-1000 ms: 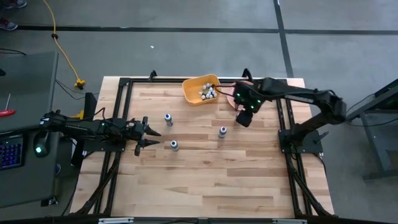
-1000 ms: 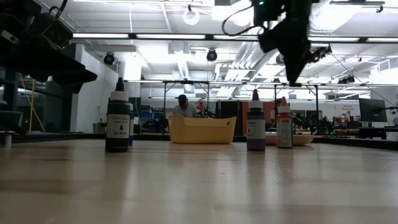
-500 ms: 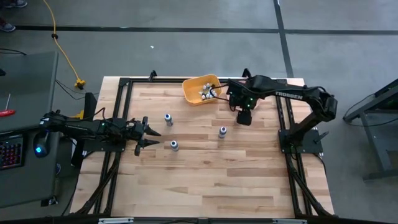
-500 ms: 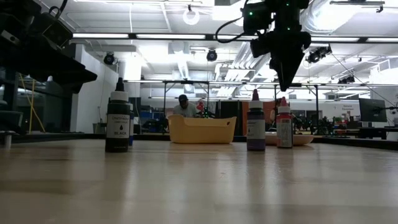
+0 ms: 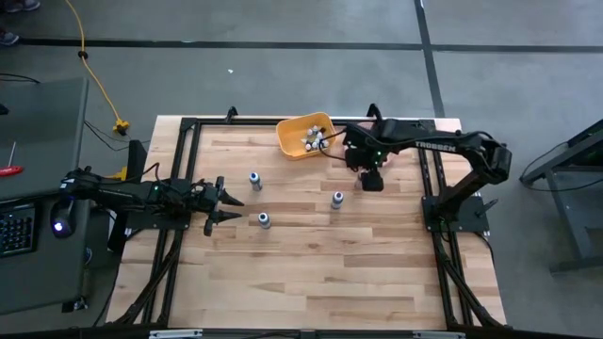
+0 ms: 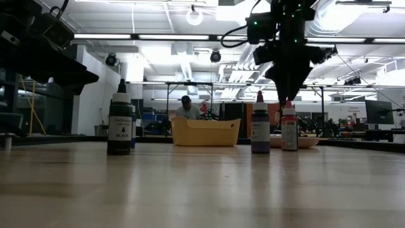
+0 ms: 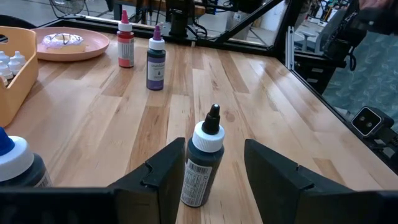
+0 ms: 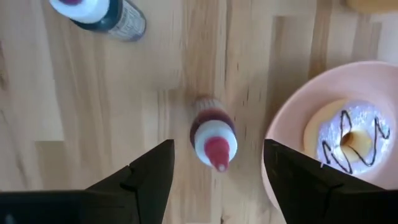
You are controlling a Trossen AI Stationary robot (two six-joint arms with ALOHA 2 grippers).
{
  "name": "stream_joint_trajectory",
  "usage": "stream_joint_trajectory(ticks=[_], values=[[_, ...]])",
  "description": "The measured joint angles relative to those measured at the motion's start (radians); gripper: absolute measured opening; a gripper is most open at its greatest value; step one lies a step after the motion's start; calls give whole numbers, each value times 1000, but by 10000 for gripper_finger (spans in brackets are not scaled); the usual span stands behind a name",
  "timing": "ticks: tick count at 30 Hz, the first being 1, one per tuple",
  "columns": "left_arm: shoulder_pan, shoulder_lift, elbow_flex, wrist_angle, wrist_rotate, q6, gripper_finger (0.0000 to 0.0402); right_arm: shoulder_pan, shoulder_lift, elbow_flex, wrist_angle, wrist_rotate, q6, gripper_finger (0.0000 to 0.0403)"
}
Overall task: Pick & Place food coloring
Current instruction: Put the large pink food coloring bottle into the yellow bin
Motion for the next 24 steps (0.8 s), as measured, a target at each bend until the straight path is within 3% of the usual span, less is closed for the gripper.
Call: stream_joint_trajectory(ticks=[9,14,24], values=[[0,0,0,0,0,0,163,1,0,-74,75,32,21,237],[0,0,0,0,0,0,163,0,0,-77,82,-16,58,237],[0,0,0,0,0,0,163,0,0,-77,84,-12,63,236]])
